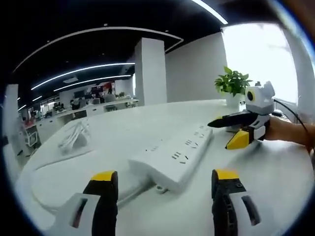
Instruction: Straighten the power strip on the desk, plug the charger into it
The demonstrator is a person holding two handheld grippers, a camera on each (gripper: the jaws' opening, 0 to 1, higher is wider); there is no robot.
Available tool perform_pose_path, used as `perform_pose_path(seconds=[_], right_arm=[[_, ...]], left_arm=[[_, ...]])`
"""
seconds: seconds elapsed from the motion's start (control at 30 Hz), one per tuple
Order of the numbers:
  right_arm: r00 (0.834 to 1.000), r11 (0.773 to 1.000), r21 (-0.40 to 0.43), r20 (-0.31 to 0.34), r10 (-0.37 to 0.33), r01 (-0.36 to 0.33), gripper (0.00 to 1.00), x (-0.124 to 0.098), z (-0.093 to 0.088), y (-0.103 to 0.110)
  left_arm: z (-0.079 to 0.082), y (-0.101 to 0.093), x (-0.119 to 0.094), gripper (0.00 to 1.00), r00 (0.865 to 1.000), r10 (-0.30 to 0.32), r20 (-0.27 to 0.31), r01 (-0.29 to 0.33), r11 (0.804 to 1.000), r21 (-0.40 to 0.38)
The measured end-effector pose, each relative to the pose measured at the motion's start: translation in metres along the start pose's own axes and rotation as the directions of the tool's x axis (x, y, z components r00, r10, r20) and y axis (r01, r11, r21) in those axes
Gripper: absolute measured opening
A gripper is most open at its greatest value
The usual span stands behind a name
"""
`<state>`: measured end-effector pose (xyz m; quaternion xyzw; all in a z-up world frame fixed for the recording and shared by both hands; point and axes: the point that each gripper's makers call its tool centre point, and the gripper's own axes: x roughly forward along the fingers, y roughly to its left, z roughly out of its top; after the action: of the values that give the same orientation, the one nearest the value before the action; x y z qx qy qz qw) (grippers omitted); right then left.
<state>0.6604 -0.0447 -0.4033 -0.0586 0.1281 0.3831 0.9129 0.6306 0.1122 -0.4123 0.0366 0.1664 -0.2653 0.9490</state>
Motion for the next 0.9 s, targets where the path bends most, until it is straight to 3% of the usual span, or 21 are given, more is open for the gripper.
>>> perform_pose_path(seconds=[0.9], right_arm=[[0.999, 0.999, -0.024, -0.02, 0.037, -0.038, 0.75, 0.0035, 0.0002, 0.0079]], left_arm=[[-0.0013, -0.0081, 0.0032, 0.72, 0.999, -0.029, -0.032, 0.03, 0.999, 0.029]])
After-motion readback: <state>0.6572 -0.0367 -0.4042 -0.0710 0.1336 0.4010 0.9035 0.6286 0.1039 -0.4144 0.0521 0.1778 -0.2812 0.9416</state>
